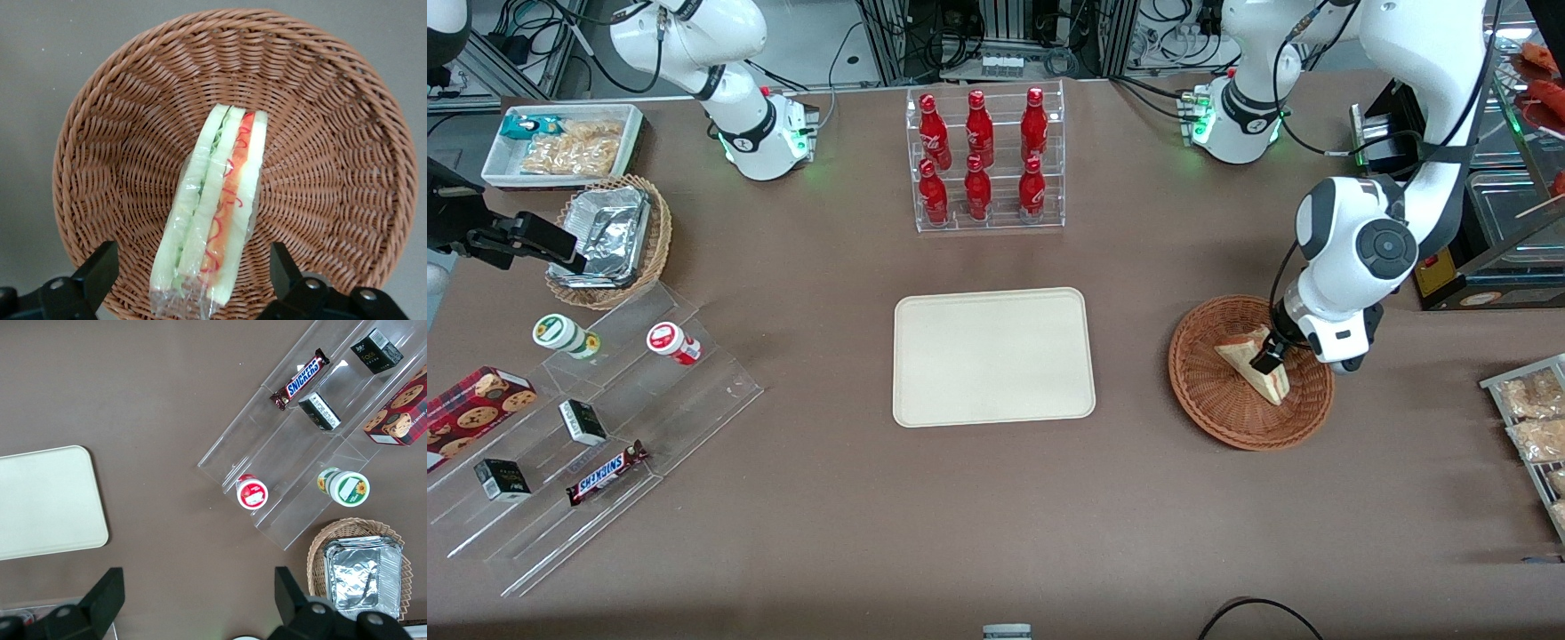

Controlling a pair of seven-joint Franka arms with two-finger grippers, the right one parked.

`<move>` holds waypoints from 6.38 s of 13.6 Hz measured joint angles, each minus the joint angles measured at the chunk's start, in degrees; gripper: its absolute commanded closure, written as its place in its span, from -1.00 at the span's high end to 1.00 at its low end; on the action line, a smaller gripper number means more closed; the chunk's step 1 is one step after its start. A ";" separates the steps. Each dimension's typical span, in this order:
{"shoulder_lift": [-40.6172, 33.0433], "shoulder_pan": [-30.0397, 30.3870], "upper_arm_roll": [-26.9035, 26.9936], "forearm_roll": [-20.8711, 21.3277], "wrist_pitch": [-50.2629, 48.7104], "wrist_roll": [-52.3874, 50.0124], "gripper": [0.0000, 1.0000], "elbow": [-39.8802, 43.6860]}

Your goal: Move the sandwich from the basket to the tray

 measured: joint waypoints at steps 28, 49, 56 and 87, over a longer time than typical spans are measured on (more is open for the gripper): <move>3.62 -0.46 -12.37 0.04 -18.07 31.47 -0.86 15.35; 39.45 -25.74 -21.25 15.60 -31.00 -7.16 -0.86 60.68; 43.14 -30.52 -16.73 15.74 -31.17 -9.12 -0.80 64.32; 22.83 -30.27 3.74 2.97 -41.57 9.58 1.00 54.90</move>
